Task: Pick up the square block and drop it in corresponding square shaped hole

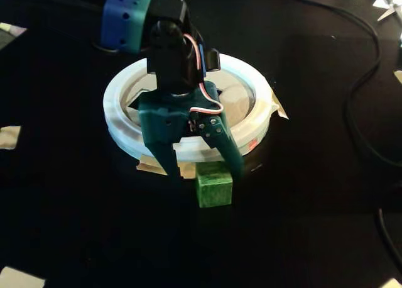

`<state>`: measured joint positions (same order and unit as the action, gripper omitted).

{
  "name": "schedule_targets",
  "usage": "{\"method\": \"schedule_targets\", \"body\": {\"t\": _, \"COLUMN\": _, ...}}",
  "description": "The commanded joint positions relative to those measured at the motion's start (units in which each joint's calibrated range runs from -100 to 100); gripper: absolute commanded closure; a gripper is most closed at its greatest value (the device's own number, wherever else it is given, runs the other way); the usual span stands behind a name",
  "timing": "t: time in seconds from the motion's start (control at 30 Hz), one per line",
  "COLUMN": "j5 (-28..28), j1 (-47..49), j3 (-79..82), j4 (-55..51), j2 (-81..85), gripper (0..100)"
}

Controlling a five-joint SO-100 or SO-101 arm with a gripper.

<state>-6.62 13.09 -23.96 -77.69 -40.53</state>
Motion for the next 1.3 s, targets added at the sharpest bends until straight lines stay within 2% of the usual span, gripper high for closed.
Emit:
{"method": "schedule_targets", "body": {"t": 0.0, "j5": -0.39, "j1": 0.27, "j3": -4.73, "j4": -1.03, "j2": 1.61, "gripper": 46}}
{"method": "schedule_targets", "body": {"t": 0.13, "j5": -0.34, "j1": 0.27, "j3": -4.73, "j4": -1.13, "j2": 1.70, "gripper": 48}}
{"method": "schedule_targets", "body": {"t": 0.27, "j5": -0.10, "j1": 0.15, "j3": -4.73, "j4": -1.13, "j2": 1.70, "gripper": 65}}
{"method": "schedule_targets", "body": {"t": 0.37, "j5": -0.05, "j1": 0.15, "j3": -4.73, "j4": -1.13, "j2": 1.79, "gripper": 70}}
{"method": "schedule_targets", "body": {"t": 0.67, "j5": 0.10, "j1": 0.27, "j3": -4.73, "j4": -5.35, "j2": 8.69, "gripper": 68}}
{"method": "schedule_targets", "body": {"t": 0.93, "j5": 0.54, "j1": 0.40, "j3": -4.73, "j4": -15.69, "j2": 22.93, "gripper": 68}}
{"method": "schedule_targets", "body": {"t": 1.03, "j5": 2.83, "j1": 0.65, "j3": -4.73, "j4": -22.01, "j2": 27.67, "gripper": 68}}
{"method": "schedule_targets", "body": {"t": 1.17, "j5": 5.91, "j1": 5.64, "j3": -4.73, "j4": -22.31, "j2": 31.35, "gripper": 68}}
{"method": "schedule_targets", "body": {"t": 1.27, "j5": 10.21, "j1": 11.63, "j3": -4.18, "j4": -22.31, "j2": 32.51, "gripper": 68}}
